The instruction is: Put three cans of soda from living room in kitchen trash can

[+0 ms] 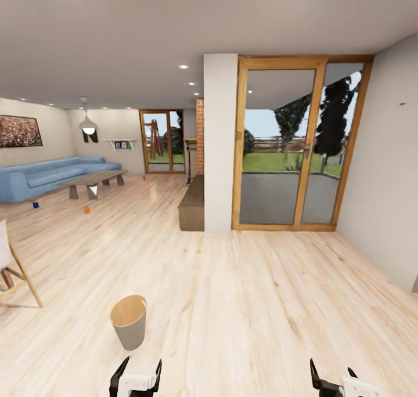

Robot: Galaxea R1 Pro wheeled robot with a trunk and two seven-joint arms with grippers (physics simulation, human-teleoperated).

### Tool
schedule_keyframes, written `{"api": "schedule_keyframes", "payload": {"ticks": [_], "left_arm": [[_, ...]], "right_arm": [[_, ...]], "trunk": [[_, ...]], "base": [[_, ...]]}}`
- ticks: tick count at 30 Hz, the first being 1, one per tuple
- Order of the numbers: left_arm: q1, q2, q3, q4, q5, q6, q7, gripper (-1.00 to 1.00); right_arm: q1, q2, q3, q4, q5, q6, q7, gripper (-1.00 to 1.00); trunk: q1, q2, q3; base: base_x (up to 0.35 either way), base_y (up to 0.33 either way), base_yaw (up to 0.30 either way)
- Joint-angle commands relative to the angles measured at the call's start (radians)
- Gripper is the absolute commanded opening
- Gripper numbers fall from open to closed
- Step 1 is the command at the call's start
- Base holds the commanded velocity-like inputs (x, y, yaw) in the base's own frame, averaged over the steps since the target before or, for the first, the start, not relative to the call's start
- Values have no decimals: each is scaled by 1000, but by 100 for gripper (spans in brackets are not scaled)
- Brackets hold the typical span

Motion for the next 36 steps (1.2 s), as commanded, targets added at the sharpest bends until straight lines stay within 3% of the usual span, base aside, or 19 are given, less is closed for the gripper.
{"api": "schedule_keyframes", "payload": {"ticks": [1,17,36], "left_arm": [[0,0,0,0,0,0,0,100],[0,0,0,0,0,0,0,100],[0,0,0,0,0,0,0,100]], "right_arm": [[0,0,0,0,0,0,0,100],[0,2,6,1,4,0,0,100],[-3,3,9,3,5,2,-4,100]], "trunk": [[0,0,1],[0,0,3],[0,0,-15]], "base": [[0,-31,253],[0,-7,250],[0,0,158]]}}
